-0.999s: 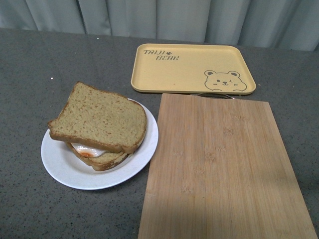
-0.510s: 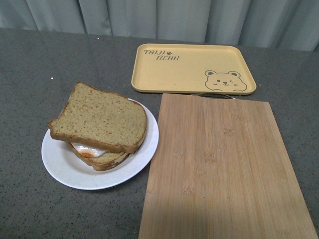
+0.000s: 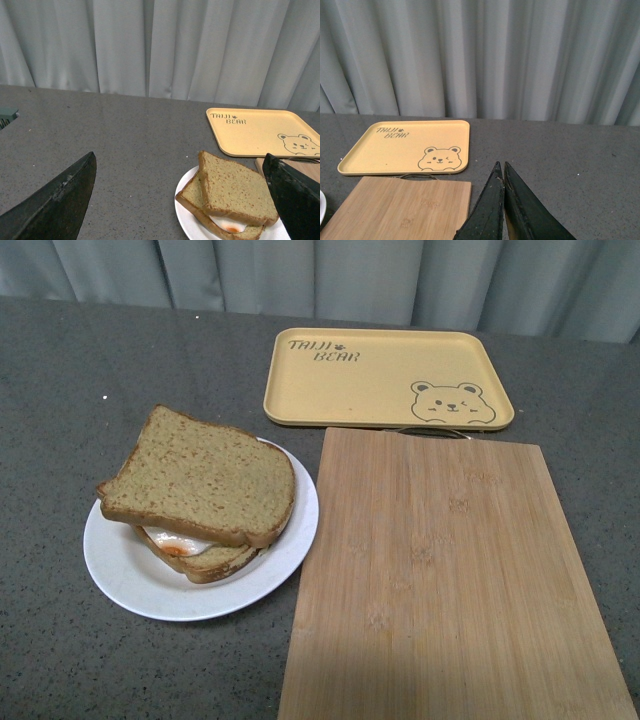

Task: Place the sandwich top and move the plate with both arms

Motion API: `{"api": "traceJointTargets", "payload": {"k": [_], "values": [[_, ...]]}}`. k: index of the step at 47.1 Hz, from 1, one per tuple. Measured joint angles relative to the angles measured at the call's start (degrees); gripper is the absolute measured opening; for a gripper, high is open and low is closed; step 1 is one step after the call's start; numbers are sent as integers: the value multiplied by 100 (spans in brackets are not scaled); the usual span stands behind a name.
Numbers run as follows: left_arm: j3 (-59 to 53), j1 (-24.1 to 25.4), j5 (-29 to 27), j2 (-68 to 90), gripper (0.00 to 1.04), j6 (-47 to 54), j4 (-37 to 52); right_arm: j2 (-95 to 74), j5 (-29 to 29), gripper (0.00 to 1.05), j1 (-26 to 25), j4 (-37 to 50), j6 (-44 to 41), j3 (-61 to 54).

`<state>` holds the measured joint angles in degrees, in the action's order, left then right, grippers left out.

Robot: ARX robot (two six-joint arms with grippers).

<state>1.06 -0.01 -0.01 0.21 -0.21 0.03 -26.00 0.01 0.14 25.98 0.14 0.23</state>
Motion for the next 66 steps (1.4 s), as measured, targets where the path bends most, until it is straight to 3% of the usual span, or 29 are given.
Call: {"api": "traceJointTargets", "payload": {"k": [33,38,48,51,64,66], "values": [[0,0,0,0,98,0,0,1589,-9,1,0,-1565,0,0],[0,0,-2,0,98,0,0,2417,-13,1,0,-2544,0,2],[0,0,0,-2,98,-2,0,2570,-11,2,0,-2588,-11,2],[0,0,0,-2,98,0,0,2573,-13,11,0,-2588,-11,4],[0,0,0,-2,98,0,0,2575,-13,69,0,-2588,-11,2],[136,-4,-103,162,98,-175,-428,2575,-13,79,0,-2588,-11,2]]}}
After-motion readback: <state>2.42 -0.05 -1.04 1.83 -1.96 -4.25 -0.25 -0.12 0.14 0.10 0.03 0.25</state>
